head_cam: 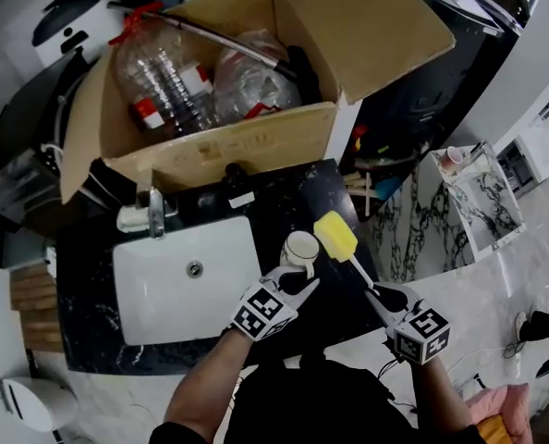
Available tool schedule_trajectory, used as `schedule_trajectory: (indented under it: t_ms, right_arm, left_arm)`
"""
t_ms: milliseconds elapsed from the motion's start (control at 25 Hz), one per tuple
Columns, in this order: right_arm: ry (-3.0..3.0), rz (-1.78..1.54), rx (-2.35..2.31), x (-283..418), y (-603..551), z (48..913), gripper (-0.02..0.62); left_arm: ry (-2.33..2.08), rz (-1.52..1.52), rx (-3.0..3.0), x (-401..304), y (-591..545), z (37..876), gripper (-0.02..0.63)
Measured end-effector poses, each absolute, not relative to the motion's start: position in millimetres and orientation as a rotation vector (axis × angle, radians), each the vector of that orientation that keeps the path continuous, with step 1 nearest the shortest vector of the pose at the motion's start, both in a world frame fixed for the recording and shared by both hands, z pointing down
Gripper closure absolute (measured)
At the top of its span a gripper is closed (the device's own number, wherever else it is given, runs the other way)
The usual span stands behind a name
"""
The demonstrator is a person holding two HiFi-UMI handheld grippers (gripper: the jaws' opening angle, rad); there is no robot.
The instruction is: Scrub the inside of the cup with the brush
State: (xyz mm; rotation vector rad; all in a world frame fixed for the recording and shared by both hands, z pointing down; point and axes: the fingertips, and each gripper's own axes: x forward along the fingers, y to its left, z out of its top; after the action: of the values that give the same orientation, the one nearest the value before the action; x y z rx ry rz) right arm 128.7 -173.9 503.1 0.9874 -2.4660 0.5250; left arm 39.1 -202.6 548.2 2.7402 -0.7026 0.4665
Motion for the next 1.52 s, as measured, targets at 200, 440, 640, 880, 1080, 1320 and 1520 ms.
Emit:
schedule_trajectory:
  t_ms: [200, 440, 640, 880, 1080, 1320, 1520]
  right_arm:
    - [-2.432, 0.440, 0.853, 133.1, -180.6, 512.7, 0.560]
    - [-2.390, 0.297, 0.679, 135.9, -193.2, 515.6, 0.560]
    - [-2.330, 0.090, 0.533, 144.7, -212.1, 507.2, 0.560]
    - [-2.120, -0.325, 0.260, 155.2, -244.9, 474.9, 0.560]
    - [-1.906, -0.608, 0.127, 142.3, -266.6, 446.7, 0.560]
    - [-1.848, -0.801, 0.133, 115.4, -277.9, 420.4, 0.560]
    - [-1.758, -0.850, 0.042, 112.3, -271.3, 425.9, 0.560]
  left_arm:
    - [-0.712, 0.468, 2.730, 30.2, -202.2, 543.1, 0.543]
    - [-0.623, 0.483, 2.786, 27.5, -191.7, 522.2, 0.543]
    - [-0.622, 0.583, 2.842, 29.4, -191.6, 502.6, 0.543]
    - [-0.642, 0.692, 2.880, 36.6, -189.4, 492.0, 0.543]
    - [-0.607, 0.640, 2.906, 42.5, -185.9, 483.8, 0.541]
    - [-0.610, 0.545, 2.928, 36.4, -195.4, 474.6, 0.546]
    - [-0.587, 0.523, 2.917, 31.4, -200.1, 483.4, 0.545]
